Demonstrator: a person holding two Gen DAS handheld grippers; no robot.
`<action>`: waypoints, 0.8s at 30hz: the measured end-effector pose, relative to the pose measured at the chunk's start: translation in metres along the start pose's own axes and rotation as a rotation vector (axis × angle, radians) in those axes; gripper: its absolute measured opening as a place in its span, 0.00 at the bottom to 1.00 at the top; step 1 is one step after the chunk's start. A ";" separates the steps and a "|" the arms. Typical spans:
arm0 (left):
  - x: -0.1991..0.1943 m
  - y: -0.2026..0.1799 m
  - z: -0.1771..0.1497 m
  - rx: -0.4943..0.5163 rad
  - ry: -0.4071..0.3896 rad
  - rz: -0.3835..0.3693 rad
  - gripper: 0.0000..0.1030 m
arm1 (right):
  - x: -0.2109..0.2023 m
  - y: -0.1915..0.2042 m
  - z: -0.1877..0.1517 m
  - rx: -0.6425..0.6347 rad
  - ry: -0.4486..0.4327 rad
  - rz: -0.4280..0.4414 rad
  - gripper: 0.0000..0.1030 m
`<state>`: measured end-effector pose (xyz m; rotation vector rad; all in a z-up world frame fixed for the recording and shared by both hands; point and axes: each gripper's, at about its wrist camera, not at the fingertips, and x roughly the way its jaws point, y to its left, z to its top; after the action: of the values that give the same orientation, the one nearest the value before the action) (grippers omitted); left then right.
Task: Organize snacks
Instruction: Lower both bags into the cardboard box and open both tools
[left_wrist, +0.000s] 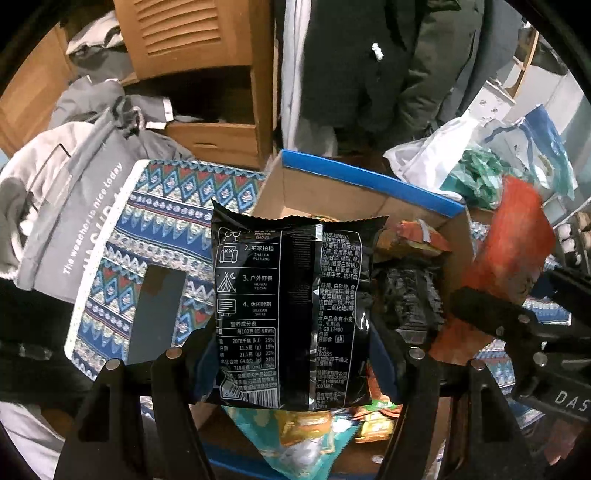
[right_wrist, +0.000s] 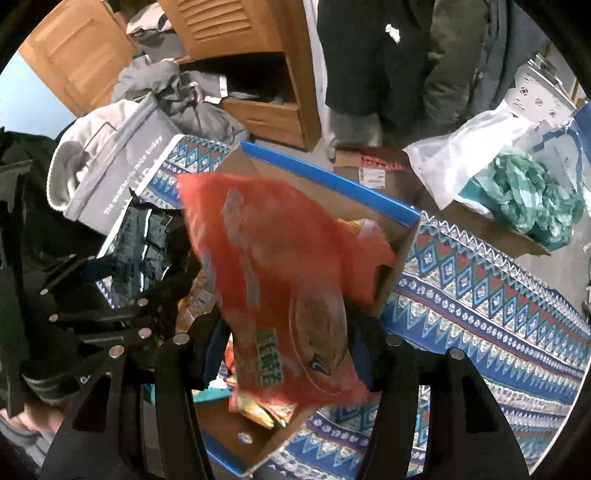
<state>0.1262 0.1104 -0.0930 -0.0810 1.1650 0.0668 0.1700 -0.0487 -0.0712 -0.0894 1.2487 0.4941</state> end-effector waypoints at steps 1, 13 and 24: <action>0.000 0.001 0.000 0.002 0.002 0.011 0.69 | 0.001 0.001 0.001 0.001 0.000 -0.011 0.61; -0.020 0.017 -0.005 -0.083 -0.014 -0.050 0.76 | -0.012 0.000 0.001 -0.004 -0.058 -0.025 0.68; -0.058 0.018 -0.016 -0.124 -0.062 -0.061 0.77 | -0.050 0.001 -0.016 -0.029 -0.115 -0.077 0.74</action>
<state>0.0873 0.1259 -0.0461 -0.2224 1.0952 0.0871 0.1444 -0.0685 -0.0298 -0.1312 1.1218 0.4442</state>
